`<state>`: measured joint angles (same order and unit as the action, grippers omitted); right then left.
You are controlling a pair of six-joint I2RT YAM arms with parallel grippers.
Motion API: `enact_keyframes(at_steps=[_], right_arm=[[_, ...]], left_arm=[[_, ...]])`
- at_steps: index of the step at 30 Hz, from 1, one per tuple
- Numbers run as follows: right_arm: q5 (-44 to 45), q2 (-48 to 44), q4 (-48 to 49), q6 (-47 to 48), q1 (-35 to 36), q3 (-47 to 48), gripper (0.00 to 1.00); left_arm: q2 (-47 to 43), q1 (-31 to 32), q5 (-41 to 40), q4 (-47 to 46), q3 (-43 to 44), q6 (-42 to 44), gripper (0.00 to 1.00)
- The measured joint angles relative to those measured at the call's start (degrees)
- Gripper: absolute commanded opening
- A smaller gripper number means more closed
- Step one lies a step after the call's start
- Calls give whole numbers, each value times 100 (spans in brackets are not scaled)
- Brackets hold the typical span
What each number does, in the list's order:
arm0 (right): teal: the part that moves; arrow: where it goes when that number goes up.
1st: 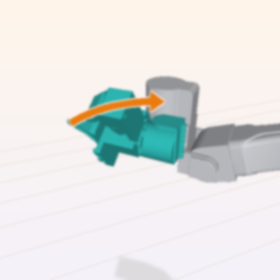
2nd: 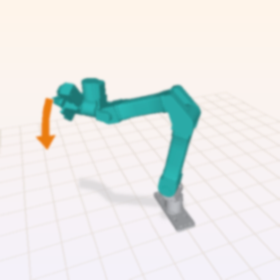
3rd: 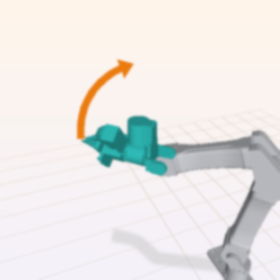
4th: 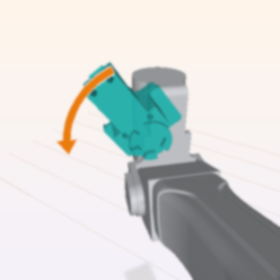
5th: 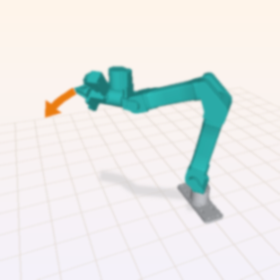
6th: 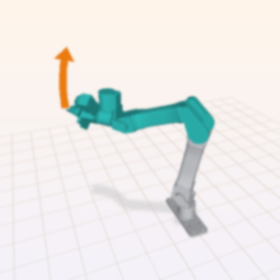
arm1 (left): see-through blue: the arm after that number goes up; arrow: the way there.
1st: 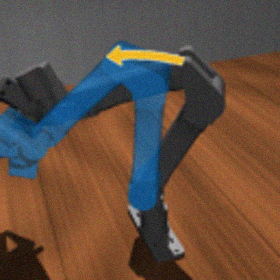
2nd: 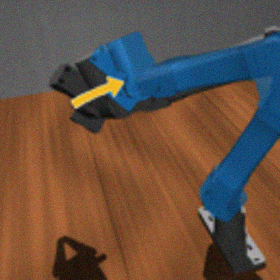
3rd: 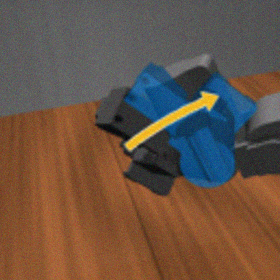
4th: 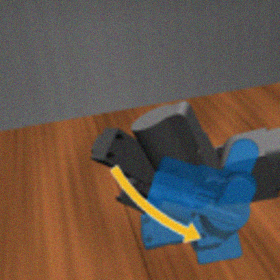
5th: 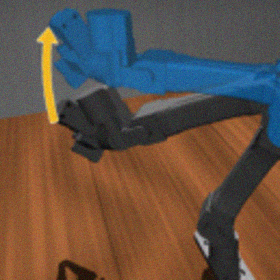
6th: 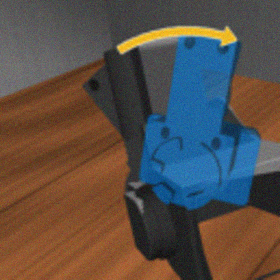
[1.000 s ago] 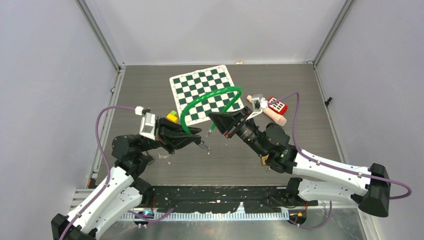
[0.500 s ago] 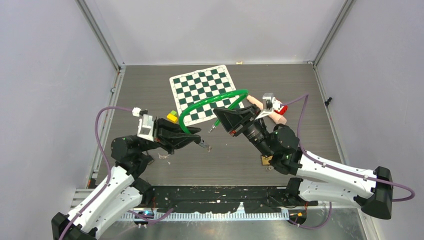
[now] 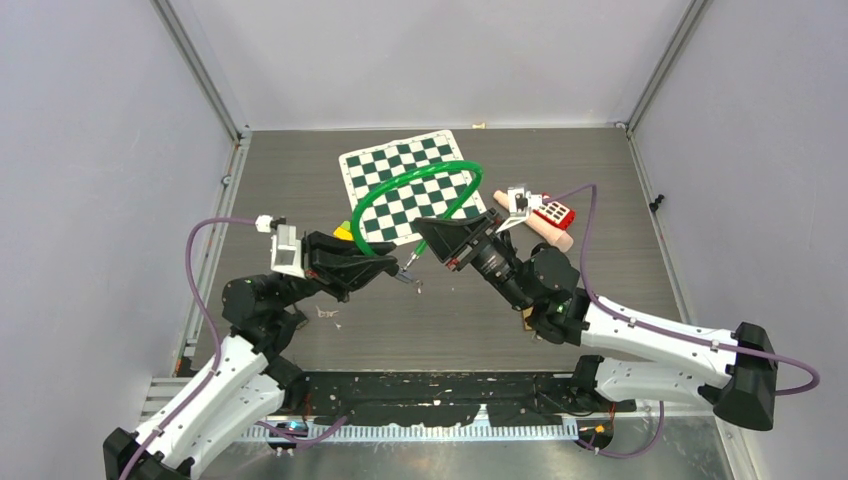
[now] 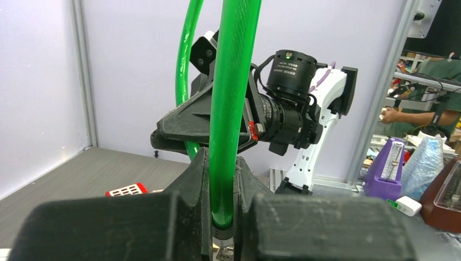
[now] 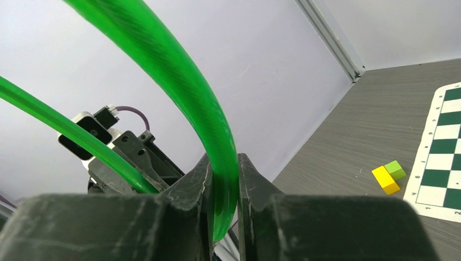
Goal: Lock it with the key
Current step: Lock the lock.
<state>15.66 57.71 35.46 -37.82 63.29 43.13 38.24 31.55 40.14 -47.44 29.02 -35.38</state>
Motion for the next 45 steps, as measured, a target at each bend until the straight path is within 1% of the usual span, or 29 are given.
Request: enact_keyframes(at_steps=[17, 24, 31, 35, 40, 45], right_arm=[[166, 420, -33, -411, 7, 236, 5], [514, 431, -170, -623, 42, 236, 5], [988, 671, -704, -922, 160, 417, 5], [1180, 824, -850, -997, 212, 560, 5], [1222, 955, -942, -1034, 219, 697, 5], [1237, 1084, -1128, -1038, 208, 901, 5]], left_arm=[[-76, 4, -507, 20, -92, 7, 0], [-142, 35, -1209, 7, -315, 28, 0], [-94, 39, -1788, 59, -496, 20, 0], [-83, 37, -1915, 76, -507, 24, 0], [-76, 37, -1993, 46, -507, 35, 0], [59, 15, -1980, -197, -507, 57, 0]])
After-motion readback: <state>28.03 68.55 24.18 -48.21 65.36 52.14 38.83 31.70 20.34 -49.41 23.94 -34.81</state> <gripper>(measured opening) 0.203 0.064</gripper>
